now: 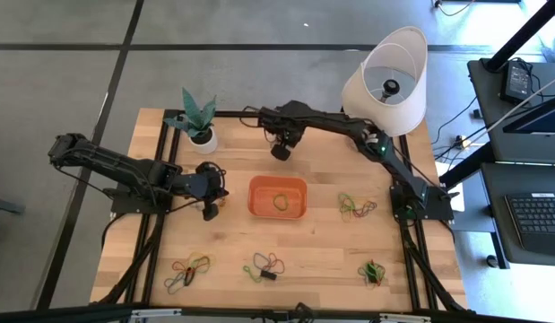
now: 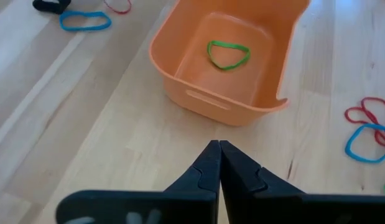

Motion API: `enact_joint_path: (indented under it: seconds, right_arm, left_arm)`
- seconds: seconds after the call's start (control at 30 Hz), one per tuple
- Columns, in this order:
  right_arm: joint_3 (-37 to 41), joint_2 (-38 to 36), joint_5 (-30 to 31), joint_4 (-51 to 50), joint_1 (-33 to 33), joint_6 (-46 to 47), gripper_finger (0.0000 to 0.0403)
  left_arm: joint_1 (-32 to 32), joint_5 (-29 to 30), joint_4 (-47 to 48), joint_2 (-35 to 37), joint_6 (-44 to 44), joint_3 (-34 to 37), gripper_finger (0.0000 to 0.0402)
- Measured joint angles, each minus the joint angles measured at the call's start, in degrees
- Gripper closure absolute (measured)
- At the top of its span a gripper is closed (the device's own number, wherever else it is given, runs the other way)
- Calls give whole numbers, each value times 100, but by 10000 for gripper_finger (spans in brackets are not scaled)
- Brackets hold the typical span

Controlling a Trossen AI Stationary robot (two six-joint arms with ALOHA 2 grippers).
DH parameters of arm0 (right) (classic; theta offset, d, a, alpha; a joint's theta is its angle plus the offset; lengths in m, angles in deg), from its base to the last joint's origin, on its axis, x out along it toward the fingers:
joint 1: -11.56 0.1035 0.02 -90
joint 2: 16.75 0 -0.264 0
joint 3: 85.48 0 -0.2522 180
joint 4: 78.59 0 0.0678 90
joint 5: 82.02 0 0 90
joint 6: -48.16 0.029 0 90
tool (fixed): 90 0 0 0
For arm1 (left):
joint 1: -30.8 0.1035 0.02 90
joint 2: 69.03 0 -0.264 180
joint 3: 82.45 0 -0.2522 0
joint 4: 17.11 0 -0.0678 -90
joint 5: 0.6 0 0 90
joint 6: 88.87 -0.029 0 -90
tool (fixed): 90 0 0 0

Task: Pick and place rubber bands into bin
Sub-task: Put the red rubber band into the orange bin

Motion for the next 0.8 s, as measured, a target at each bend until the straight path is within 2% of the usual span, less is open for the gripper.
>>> enact_joint_path:
  seconds: [0.33, 0.7, 0.73, 0.8]
  right_arm:
    - [-8, -814, 417, 194, 4, 7, 401]
    - [-6, -892, 452, 105, 269, 73, 401]
    - [-6, -892, 522, 104, 292, 127, 401]
    - [-6, -892, 1114, 86, 334, 238, 401]
  left_arm:
    - [2, 128, -1, 0, 222, 0, 396]
    - [0, 131, -1, 0, 350, 0, 396]
    - [0, 131, -1, 0, 350, 0, 396]
    - [0, 131, 0, 0, 350, 0, 398]
